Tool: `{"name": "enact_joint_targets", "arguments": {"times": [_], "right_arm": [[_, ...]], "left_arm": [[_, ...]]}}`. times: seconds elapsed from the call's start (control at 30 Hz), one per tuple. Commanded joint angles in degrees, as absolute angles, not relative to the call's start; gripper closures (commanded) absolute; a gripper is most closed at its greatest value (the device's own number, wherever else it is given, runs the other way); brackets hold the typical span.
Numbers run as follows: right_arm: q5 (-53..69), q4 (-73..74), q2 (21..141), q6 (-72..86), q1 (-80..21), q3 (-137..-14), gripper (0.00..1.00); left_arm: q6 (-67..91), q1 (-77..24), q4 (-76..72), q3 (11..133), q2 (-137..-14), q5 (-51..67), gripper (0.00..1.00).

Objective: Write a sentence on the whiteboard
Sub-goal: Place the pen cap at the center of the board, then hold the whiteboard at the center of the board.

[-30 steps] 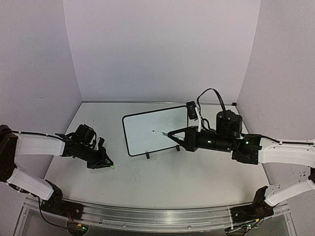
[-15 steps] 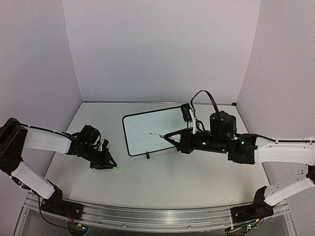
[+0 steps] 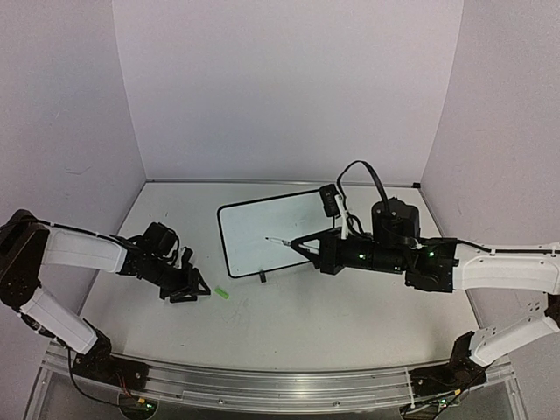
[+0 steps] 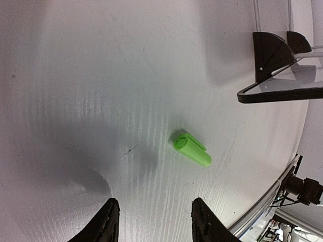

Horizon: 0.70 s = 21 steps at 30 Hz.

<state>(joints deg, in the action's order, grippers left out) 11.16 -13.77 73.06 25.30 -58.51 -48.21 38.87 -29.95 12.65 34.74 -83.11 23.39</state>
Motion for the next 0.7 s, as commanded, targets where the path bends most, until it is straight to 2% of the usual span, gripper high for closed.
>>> {"name": "enact_joint_targets", "arguments": {"times": [0.0, 0.07, 0.17, 0.47, 0.67], "right_arm": [[11.2, -14.0, 71.4, 24.5, -58.8, -50.4, 1.0], [11.3, -14.0, 70.7, 24.5, -58.8, -50.4, 1.0], [10.8, -14.2, 69.6, 24.1, -58.8, -49.8, 1.0], [14.3, -15.5, 68.2, 24.0, -56.1, -48.0, 1.0], [20.1, -17.3, 69.4, 24.2, -52.8, -47.9, 1.0]], "left_arm": [[36.3, -30.0, 16.6, 39.8, -78.8, 20.5, 0.39], [33.8, -29.8, 19.4, 42.1, -77.1, 20.1, 0.3], [28.5, -28.8, 23.5, 46.0, -74.9, 20.7, 0.24], [7.9, -27.9, 29.9, 59.4, -74.5, 23.8, 0.18], [2.6, -27.9, 31.8, 68.3, -81.1, 28.5, 0.15]]}}
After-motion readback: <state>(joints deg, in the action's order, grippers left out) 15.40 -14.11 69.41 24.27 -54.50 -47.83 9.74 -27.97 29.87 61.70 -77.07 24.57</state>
